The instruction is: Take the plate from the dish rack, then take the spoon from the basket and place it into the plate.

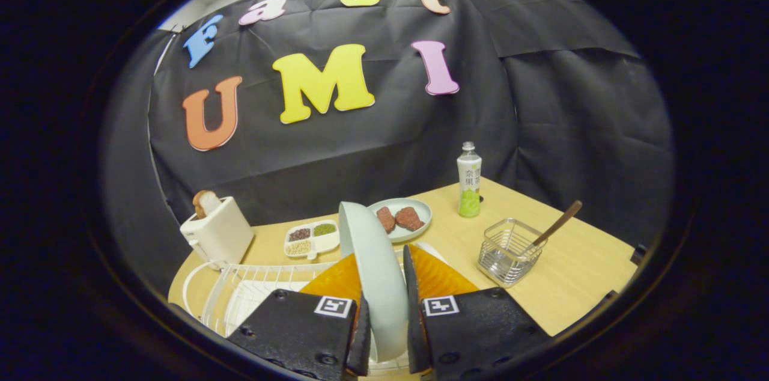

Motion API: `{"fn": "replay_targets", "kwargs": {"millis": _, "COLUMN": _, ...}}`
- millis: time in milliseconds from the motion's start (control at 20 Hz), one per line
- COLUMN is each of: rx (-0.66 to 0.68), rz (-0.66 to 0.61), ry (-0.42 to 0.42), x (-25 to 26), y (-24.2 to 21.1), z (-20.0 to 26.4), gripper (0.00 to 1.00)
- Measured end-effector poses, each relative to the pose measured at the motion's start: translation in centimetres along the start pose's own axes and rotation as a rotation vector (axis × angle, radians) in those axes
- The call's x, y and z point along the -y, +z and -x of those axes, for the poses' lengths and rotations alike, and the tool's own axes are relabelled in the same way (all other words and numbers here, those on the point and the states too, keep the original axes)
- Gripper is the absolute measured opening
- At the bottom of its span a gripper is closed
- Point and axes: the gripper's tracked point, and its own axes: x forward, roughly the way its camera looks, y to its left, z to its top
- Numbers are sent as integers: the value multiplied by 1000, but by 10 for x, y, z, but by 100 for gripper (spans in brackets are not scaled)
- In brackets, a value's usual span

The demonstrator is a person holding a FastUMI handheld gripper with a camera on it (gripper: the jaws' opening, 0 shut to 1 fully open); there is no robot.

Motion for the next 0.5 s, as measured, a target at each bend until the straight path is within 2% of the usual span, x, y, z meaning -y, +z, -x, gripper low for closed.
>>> {"fn": "replay_targets", "kwargs": {"millis": 150, "rx": 41, "rz": -31, "ry": -11, "x": 11, "y": 17, "z": 4, "gripper": 29}}
{"fn": "replay_targets", "kwargs": {"millis": 200, "rx": 58, "rz": -62, "ry": 29, "x": 3, "y": 26, "z": 12, "gripper": 28}}
{"fn": "replay_targets", "kwargs": {"millis": 250, "rx": 76, "rz": -67, "ry": 39, "x": 2, "y": 35, "z": 20, "gripper": 24}}
{"fn": "replay_targets", "kwargs": {"millis": 350, "rx": 98, "rz": -56, "ry": 73, "x": 1, "y": 42, "z": 32, "gripper": 23}}
{"fn": "replay_targets", "kwargs": {"millis": 500, "rx": 57, "rz": -101, "ry": 134, "x": 4, "y": 30, "z": 48, "gripper": 23}}
